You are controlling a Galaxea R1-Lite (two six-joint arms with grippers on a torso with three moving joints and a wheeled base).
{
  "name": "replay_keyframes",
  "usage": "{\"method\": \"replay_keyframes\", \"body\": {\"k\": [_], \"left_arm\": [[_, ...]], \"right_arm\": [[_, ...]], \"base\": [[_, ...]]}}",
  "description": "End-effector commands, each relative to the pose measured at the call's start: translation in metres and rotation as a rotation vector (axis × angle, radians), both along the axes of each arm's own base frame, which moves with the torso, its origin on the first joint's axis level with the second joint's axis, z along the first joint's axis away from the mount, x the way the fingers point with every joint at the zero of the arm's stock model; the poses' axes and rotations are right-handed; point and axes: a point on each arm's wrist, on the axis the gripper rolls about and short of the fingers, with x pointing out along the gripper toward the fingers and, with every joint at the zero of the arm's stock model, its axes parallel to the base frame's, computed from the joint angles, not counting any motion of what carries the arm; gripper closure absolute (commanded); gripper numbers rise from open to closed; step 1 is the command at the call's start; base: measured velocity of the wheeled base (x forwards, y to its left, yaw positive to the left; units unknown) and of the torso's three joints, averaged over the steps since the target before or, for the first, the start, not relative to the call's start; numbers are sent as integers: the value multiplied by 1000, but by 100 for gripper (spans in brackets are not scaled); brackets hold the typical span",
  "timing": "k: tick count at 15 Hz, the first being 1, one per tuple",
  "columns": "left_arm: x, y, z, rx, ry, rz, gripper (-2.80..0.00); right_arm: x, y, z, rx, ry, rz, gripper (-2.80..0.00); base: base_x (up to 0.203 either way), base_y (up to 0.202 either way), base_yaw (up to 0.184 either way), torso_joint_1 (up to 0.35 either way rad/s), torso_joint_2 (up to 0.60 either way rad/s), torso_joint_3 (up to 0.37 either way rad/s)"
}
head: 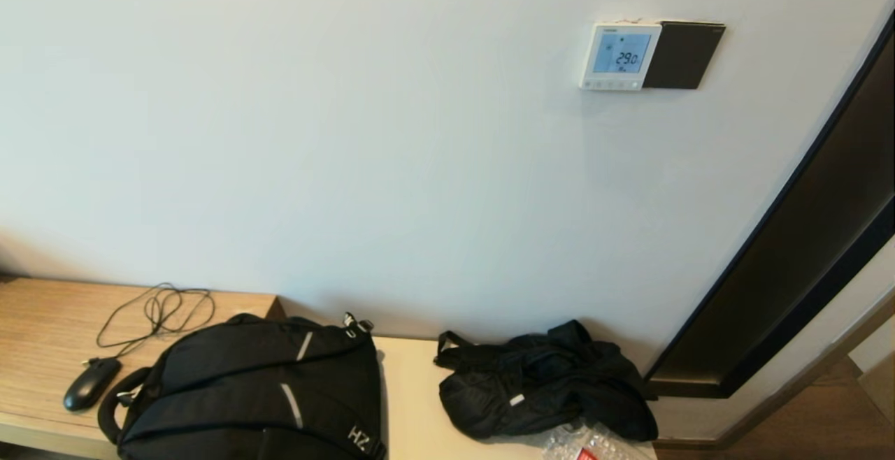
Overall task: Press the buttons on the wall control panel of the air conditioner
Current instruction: Turn off the central air conditioner
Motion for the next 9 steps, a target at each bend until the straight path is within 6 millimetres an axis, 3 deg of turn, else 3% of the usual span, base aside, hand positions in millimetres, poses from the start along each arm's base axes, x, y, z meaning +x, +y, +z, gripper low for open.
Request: {"method": "replay_keyframes", "body": {"k": [1,5,9], "left_arm": [[0,0,0,0,-1,0,0],[0,0,0,0,-1,0,0],[0,0,0,-2,-1,0,0]], "right_arm": [[-30,-9,-5,28,-14,25,0],[-32,-9,-26,74,30,43,0],[-37,-9,-31,76,29,67,0]], "base": [[0,0,0,0,0,0],[0,0,0,0,0,0],[0,0,0,0,0,0]]}}
